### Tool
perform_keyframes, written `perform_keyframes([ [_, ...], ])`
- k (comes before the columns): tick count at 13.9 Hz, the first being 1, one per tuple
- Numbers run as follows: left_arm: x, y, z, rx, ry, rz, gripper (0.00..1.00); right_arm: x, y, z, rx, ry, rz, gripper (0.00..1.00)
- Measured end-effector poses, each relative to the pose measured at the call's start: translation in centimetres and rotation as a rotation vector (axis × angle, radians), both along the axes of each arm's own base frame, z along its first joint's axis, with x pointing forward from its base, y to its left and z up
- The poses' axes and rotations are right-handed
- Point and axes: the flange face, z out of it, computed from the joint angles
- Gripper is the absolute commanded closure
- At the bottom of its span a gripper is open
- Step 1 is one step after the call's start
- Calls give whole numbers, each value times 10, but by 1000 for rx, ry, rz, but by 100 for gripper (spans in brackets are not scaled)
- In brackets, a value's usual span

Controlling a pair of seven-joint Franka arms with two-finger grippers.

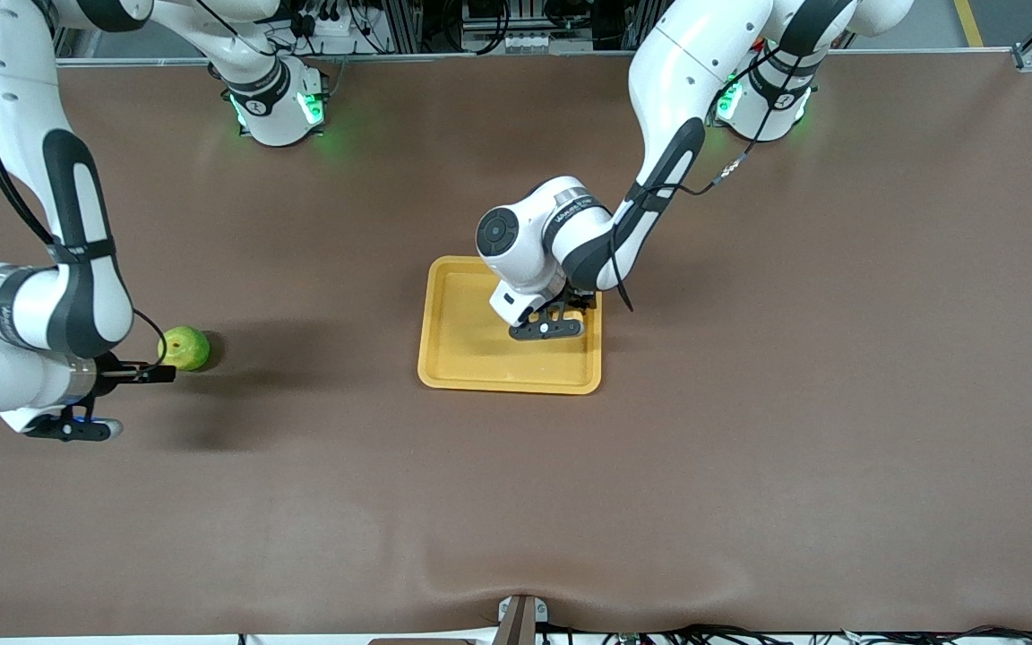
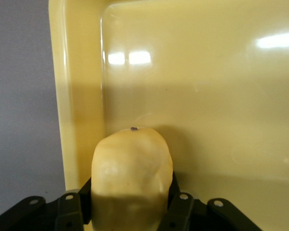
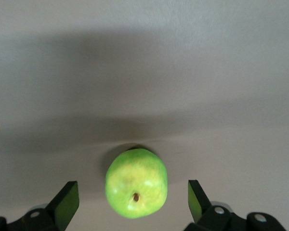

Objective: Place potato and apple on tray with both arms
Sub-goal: 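Release the potato on the tray while the right gripper grasps the apple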

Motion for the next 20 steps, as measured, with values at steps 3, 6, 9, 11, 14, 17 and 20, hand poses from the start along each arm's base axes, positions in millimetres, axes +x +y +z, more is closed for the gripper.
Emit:
perform_keyframes([
  [3,3,2,1,0,-3,5,0,-8,-9,-26,1,16,-15,0],
  [6,6,5,3,13,1,13,0,-19,-13,-41,38,32,-58,0],
  [9,15,9,24,27,-7,33,0,-27,-11,-52,64,49,-81,0],
  [11,35,16,70,-5,-41,37,0,-33,-11,-60,66,61,-83,0],
  [14,76,59,172,-81,-116,88,0,-43,-25,-70,75,69,-80,0],
  [17,122,140,242,-131,-151,136,0,-51,-37,-75,87,82,-82,100],
  [20,171,248,258,-149,-118,150,0,-49,-27,-72,96,78,-67,100],
])
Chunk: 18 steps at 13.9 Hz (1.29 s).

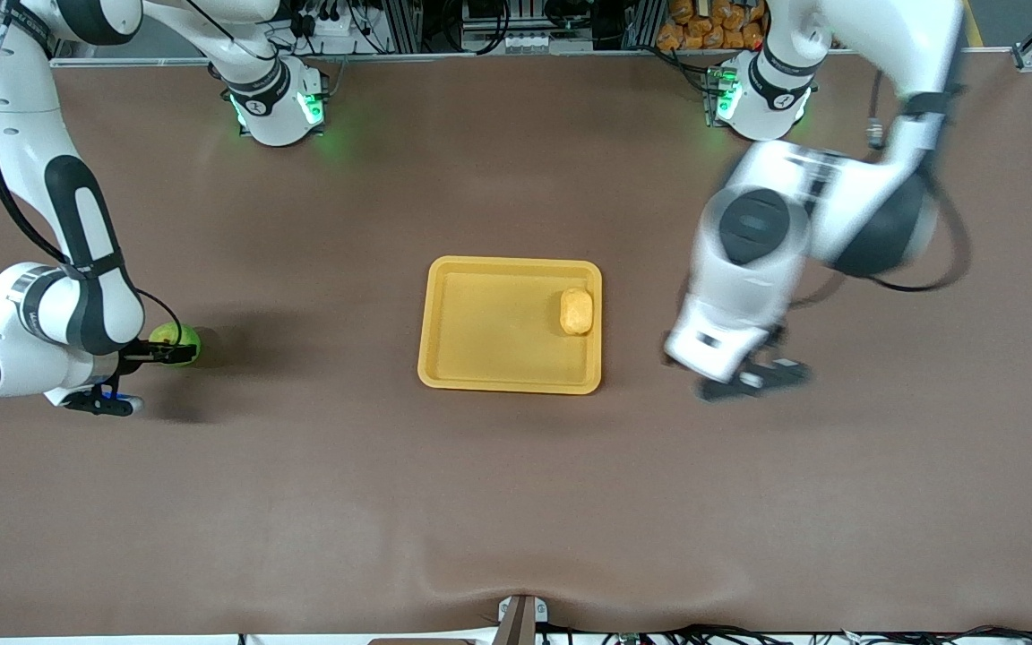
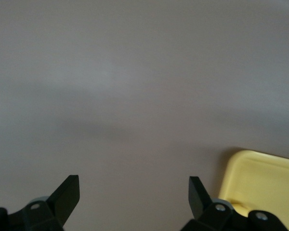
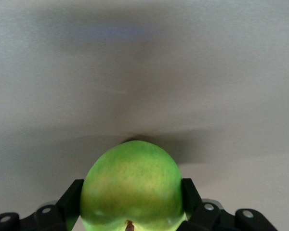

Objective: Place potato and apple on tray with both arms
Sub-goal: 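Release the potato on the tray while the right gripper grasps the apple, then carry the green apple with the right gripper over the tray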

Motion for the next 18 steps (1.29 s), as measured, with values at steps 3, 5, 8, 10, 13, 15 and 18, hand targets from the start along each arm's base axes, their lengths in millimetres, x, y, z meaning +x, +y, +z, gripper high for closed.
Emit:
perform_keyframes([
  [3,24,81,7,-19,32,-35,0,18,22,28,19,12,38,100],
  [5,31,120,15,-43,45,-69,0,35,36,63,27,9,66,100],
  [8,32,169,30,-115,64,-103,0,49,56,98,37,4,97,100],
  [10,20,195,39,-158,104,-129,0,53,74,101,57,-4,110,100],
  [13,-8,199,51,-160,136,-151,0,61,114,111,49,-24,113,100],
  [15,-31,188,72,-169,120,-166,0,64,145,117,62,-35,107,100],
  [18,-57,187,127,-168,40,-179,0,68,186,127,56,-47,63,100],
])
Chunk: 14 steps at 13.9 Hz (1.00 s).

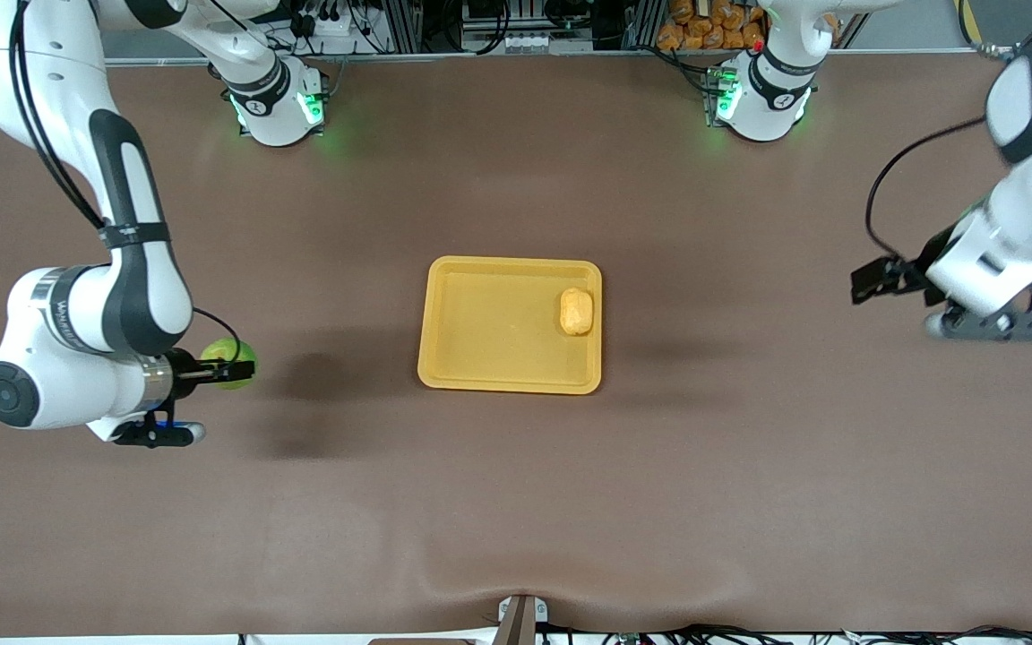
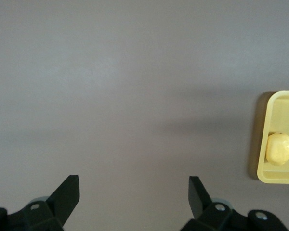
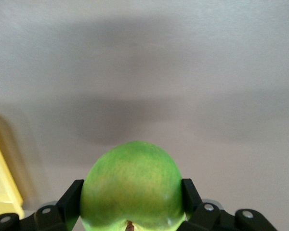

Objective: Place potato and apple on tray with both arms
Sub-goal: 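Carry the green apple with the right gripper over the tray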

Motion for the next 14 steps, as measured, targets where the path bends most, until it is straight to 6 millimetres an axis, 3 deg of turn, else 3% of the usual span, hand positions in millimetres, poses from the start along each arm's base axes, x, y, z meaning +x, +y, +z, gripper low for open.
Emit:
perform_keyframes([
  [2,-13,4,29,6,-10,-35,0,-3,36,3,-14,2,-15,100],
  [4,-24,8,45,13,45,-87,0,-8,79,5,-31,6,-39,100],
  [10,-24,8,47,12,76,-108,0,-28,180,7,-32,-13,-105,100],
  [14,-22,5,56,10,58,-113,0,-50,251,-16,-49,-21,-154,100],
])
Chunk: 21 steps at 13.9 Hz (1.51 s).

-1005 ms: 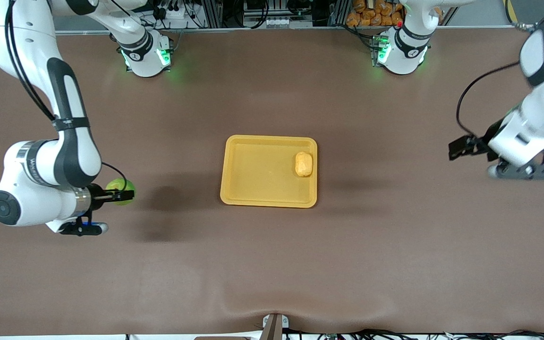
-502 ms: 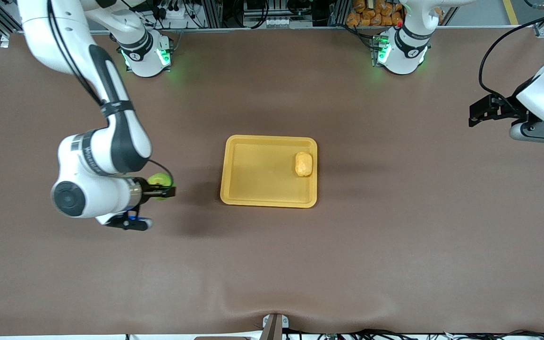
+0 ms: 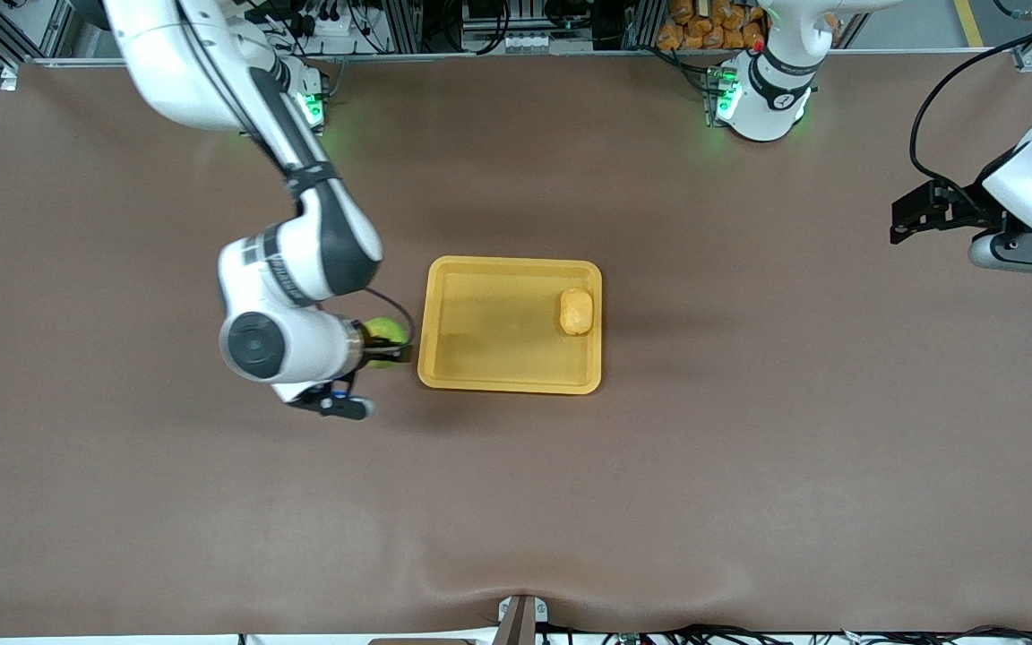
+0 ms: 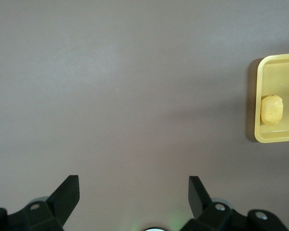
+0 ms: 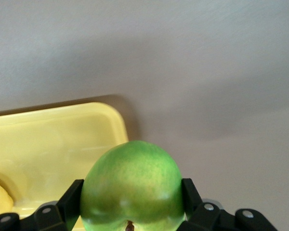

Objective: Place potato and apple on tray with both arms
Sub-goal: 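Carry the green apple with the right gripper over the tray, then lower the apple onto the tray and open the right gripper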

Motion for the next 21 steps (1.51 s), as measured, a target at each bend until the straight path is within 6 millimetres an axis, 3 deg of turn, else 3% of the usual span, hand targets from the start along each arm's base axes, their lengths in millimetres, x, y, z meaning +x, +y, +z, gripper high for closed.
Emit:
perform_keyframes([
  [4,1,2,6,-1,-12,4,0,-24,49,-30,-16,3,-35,100],
  [10,1,2,7,-2,-15,3,0,-56,74,-79,-39,-38,-57,100],
  [13,0,-4,9,-2,-19,-7,0,-60,73,-88,-46,-35,-58,100],
  [14,0,-6,10,-2,-20,-11,0,-60,73,-89,-47,-35,-58,94],
  [15,0,-7,10,-2,-20,-13,0,-60,72,-90,-49,-33,-60,20],
  [16,0,-7,10,-2,-20,-12,0,-59,71,-91,-52,-32,-65,0],
  [21,-1,8,13,0,-11,15,0,-52,74,-80,-45,-53,-99,0],
])
